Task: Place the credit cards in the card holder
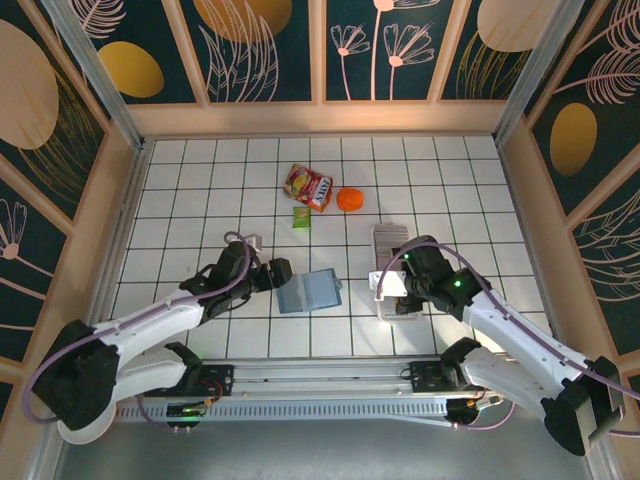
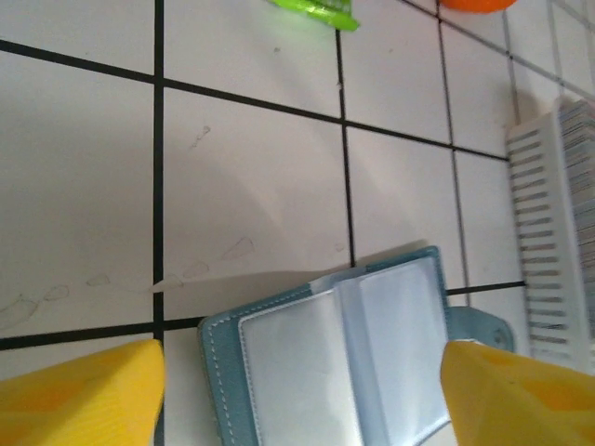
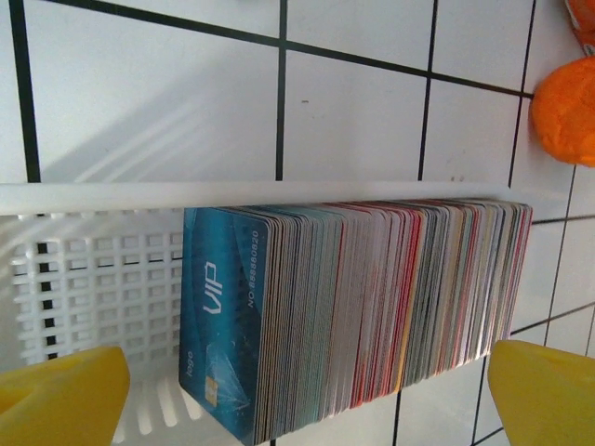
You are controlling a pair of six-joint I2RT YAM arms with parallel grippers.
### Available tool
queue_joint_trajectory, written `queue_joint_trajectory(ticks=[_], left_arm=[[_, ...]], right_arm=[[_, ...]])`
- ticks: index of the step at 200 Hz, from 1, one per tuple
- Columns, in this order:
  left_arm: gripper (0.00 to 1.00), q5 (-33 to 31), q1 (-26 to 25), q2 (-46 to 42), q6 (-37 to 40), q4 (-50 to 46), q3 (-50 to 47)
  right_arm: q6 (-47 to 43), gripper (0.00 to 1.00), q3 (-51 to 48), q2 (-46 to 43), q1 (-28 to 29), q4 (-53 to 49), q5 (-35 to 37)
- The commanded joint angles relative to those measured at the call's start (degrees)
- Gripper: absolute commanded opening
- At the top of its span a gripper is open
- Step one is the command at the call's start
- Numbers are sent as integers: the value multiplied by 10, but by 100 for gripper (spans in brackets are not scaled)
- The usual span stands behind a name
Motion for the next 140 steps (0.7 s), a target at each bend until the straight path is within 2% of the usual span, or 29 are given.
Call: queue_joint_trajectory(ticks=[1, 41, 81, 115, 140], left_arm=[[70, 7, 2, -40, -11, -22, -26], [54, 35, 2, -104, -28, -18, -44], [37, 57, 1, -121, -46, -11, -58], [28, 63, 2, -123, -55, -2, -68], [27, 70, 1, -120, -58, 3, -72]], right_arm=[[-54, 99, -21, -1, -13, 55, 11], [-78, 99, -39, 8, -17, 85, 1], [-81, 99, -51, 22, -18, 107, -4], [-91, 99, -53, 40, -17, 116, 0], [-89, 99, -54, 53, -17, 134, 5]])
